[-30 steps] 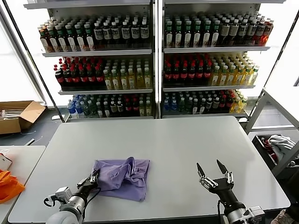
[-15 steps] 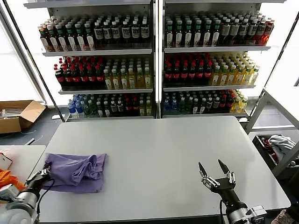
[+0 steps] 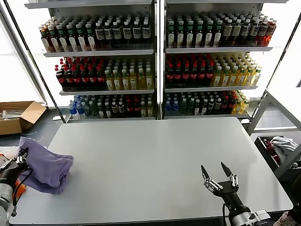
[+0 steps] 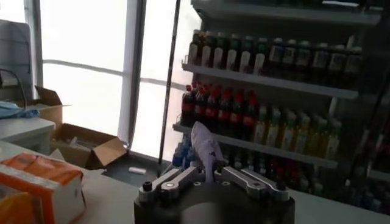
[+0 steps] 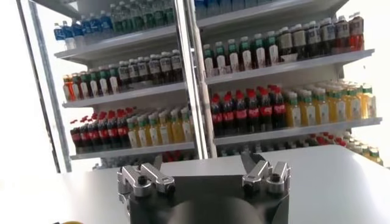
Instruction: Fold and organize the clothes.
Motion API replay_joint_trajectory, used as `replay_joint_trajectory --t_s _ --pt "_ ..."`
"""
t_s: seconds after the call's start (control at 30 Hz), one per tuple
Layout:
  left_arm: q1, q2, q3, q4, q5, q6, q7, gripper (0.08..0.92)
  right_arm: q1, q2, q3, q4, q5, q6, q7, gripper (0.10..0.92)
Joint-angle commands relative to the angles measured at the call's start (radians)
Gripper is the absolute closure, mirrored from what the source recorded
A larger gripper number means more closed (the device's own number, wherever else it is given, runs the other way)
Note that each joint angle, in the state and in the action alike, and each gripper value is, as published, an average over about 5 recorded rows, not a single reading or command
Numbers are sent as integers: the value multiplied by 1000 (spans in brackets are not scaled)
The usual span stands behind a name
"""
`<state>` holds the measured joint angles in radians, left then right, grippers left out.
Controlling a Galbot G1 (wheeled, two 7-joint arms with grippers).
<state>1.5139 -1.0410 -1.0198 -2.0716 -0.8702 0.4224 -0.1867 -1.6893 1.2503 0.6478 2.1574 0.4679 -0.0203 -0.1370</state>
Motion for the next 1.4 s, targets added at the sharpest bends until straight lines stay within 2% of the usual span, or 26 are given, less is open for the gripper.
replay_joint_trajectory --t_s 0.03,0.17,0.33,0.47,0.57,0.67,0.73,1.0,1.2,1.4 --pt "-64 -128 524 -180 67 6 -168 872 -20 3 8 0 1 6 0 203" --pt "-191 -207 825 -152 98 5 -255 872 -26 5 7 4 -8 0 2 203" --pt "-315 -327 1100 50 178 9 -280 872 -27 0 19 18 -12 -18 12 203" --pt "-373 -408 1180 211 181 4 -280 872 -27 -7 29 22 -13 -46 30 203" --pt "-413 -452 1168 314 185 2 -260 872 -20 -14 32 18 -10 -67 43 203" --pt "-441 -465 1125 356 180 0 -240 864 -10 -25 28 13 1 -85 53 203" --pt "-450 -456 1092 339 168 -5 -225 839 2 -33 14 9 16 -102 65 203" --pt "-448 -366 937 157 90 -38 -198 616 96 -59 -97 -28 119 -191 137 203" --pt "-392 -248 785 -10 80 -69 -173 443 224 -81 -258 -77 166 -247 187 203" --pt "-316 -134 558 -85 82 -77 -127 270 352 -50 -462 -130 208 -341 280 203"
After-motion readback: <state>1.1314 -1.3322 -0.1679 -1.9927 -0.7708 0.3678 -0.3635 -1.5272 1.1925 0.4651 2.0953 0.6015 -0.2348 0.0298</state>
